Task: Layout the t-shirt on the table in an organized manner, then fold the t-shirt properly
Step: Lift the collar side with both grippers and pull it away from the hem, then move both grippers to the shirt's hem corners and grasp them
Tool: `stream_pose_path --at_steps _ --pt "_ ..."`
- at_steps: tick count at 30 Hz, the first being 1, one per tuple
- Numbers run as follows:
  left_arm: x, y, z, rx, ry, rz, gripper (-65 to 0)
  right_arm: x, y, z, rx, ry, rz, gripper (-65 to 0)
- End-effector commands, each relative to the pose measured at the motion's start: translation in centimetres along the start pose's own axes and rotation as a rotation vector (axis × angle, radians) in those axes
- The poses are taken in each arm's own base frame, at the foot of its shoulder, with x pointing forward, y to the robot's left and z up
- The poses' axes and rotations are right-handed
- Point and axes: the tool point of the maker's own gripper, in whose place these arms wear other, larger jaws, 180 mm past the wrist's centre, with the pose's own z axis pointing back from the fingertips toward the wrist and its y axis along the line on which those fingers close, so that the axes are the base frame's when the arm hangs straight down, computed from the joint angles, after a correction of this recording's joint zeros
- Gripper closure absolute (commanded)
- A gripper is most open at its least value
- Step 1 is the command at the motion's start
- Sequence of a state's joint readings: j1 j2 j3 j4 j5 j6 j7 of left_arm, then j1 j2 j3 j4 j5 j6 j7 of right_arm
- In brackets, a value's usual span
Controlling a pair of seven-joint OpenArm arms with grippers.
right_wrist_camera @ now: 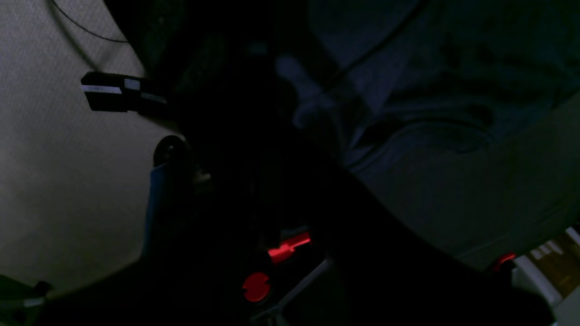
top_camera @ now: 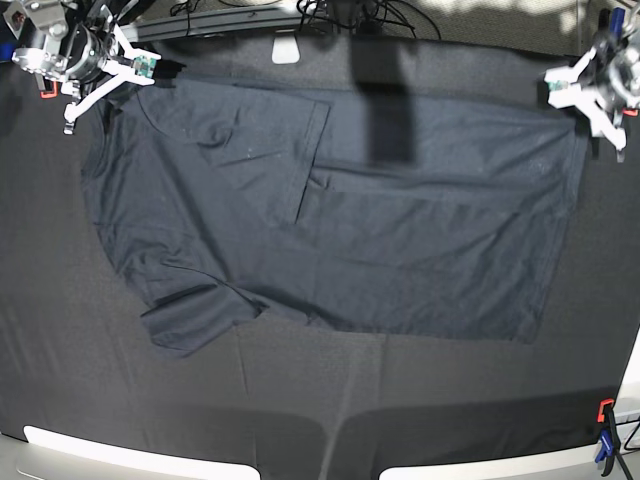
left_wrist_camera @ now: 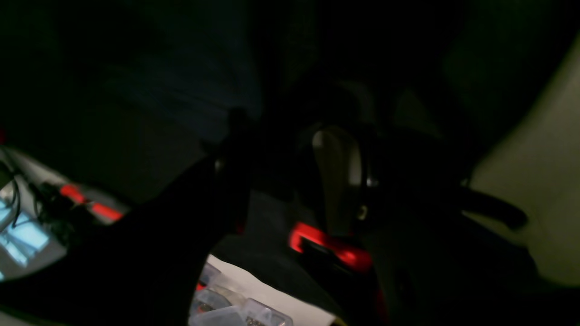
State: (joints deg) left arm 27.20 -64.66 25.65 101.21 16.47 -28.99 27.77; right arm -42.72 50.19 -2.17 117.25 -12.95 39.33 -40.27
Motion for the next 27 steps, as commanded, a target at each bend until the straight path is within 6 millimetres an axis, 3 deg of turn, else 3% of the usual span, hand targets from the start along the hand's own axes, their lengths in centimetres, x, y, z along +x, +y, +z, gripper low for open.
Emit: stream_pose_path --at_steps 1,4,10,14,20,25,27 --pt "-0.1 -0.5 0.6 -0.035 -0.005 -0.025 -25.2 0.4 -0.7 0.6 -0.017 -0.017 0.027 -9.1" --pt "0.2 0.8 1.6 -0.01 -0.026 -0.046 -25.2 1.9 -1.1 1.3 -0.036 -0.072 0.037 -9.1" --pt "1.7 6.1 3.8 0.094 -0.196 0.117 -25.2 4.3 -2.7 3.1 -0.048 -0.219 -0.07 -9.1" --pt "2.3 10.7 6.1 0.223 -0.323 0.247 -25.2 4.4 -5.4 4.4 -0.109 -0.308 -0.205 -9.1" --pt "2.8 17.1 9.6 0.439 -0.508 0.462 -25.2 6.9 -9.5 5.9 -0.189 -0.513 -0.427 -9.1" --pt "1.9 22.2 9.9 0.596 -0.624 0.692 -25.2 7.9 -13.9 5.1 -0.261 -0.644 -0.668 -9.3" --pt "1.3 24.1 9.4 0.628 -0.672 0.786 -25.2 8.0 -15.8 4.7 -0.288 -0.689 -0.763 -13.6"
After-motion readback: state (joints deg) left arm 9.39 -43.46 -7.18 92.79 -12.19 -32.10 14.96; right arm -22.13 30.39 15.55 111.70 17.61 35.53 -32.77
